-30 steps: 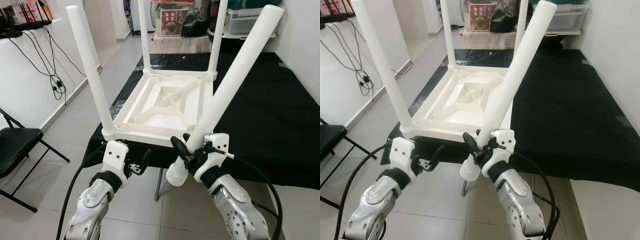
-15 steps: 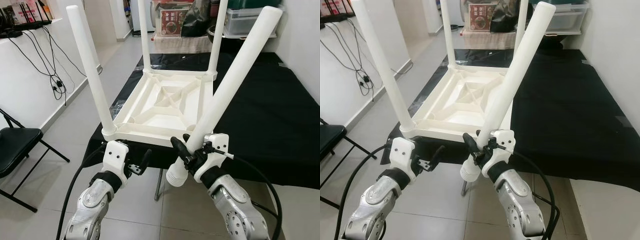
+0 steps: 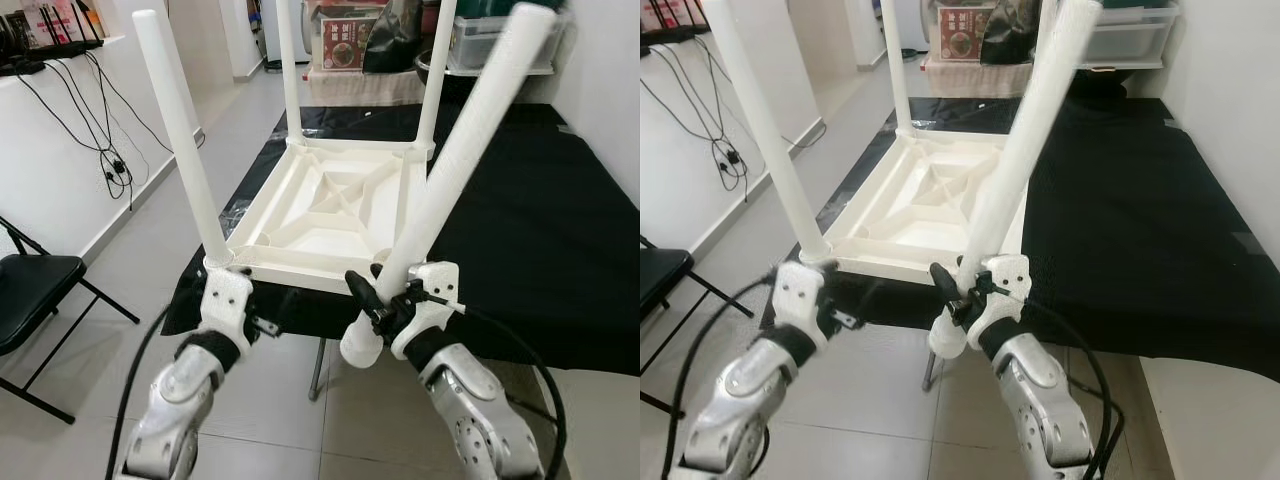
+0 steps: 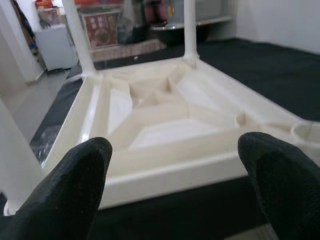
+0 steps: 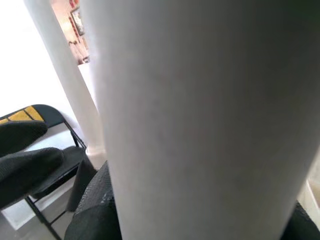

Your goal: Building children table

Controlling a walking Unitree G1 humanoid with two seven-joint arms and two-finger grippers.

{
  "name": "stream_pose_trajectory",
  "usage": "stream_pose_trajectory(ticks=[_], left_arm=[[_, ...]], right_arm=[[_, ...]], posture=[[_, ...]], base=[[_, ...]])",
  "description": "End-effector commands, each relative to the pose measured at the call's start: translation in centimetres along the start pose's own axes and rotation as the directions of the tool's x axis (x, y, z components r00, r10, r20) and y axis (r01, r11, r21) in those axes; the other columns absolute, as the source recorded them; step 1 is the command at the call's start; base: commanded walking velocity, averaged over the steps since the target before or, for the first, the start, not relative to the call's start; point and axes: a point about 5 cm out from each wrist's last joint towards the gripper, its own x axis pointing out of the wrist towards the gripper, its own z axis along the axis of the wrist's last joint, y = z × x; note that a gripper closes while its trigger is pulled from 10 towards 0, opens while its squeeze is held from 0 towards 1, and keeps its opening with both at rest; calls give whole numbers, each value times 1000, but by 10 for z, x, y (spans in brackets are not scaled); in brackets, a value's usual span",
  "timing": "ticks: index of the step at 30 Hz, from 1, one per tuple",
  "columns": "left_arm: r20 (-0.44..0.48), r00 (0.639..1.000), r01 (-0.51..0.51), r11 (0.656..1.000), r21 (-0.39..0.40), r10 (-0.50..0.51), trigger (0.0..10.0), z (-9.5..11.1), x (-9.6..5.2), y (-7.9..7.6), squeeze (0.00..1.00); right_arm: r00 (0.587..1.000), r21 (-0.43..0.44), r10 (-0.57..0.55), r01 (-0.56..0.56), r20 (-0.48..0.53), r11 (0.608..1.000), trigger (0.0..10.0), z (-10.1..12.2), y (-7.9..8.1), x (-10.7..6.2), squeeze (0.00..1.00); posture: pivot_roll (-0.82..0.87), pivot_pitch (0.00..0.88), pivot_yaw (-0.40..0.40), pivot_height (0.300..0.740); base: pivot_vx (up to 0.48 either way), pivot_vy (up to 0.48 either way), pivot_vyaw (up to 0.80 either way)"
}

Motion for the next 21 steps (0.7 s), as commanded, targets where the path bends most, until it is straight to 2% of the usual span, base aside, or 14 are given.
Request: stream_pose_trajectory(ticks=[1, 2, 9, 15, 17, 18, 21], left_arm=[[31, 999, -4, 1000, -4, 4, 10000, 13, 2, 7, 0], [38, 999, 0, 1000, -2, 0, 10000, 15, 3, 7, 0], [39, 999, 10, 1000, -8, -9, 10000, 17, 4, 6, 0], [17, 999, 39, 999, -34, -38, 10000, 13, 1, -5, 0], [11, 999, 44, 998, -43, -44, 10000, 11, -1, -7, 0], [12, 999, 45, 998, -50, -45, 10000, 12, -1, -7, 0], [-2, 998, 61, 996, -71, -62, 10000, 10, -2, -10, 0]], right_arm=[[997, -30, 49, -48, 52, 998, 10000, 15, 8, 8, 0], [995, -49, 60, -56, 81, 997, 10000, 24, 9, 11, 0], [991, -73, 69, -61, 113, 995, 10000, 37, 8, 19, 0], [984, -106, 79, -63, 158, 992, 10000, 55, 6, 25, 0], [980, -131, 90, -67, 179, 989, 10000, 61, 4, 26, 0], [980, -169, 78, -47, 183, 984, 10000, 64, 1, 25, 0], [975, -152, 72, -39, 212, 988, 10000, 69, -2, 27, 0]], posture=[[-75, 37, 59, 740], [-72, 43, 59, 740], [-73, 54, 56, 740], [-66, 75, 52, 740], [-65, 79, 49, 740], [-61, 81, 46, 740], [-61, 81, 46, 740]], base=[[0, 0, -800], [247, 0, 0], [272, 0, 0], [288, 0, 0], [287, 0, 0], [289, 0, 0], [0, 0, 800]])
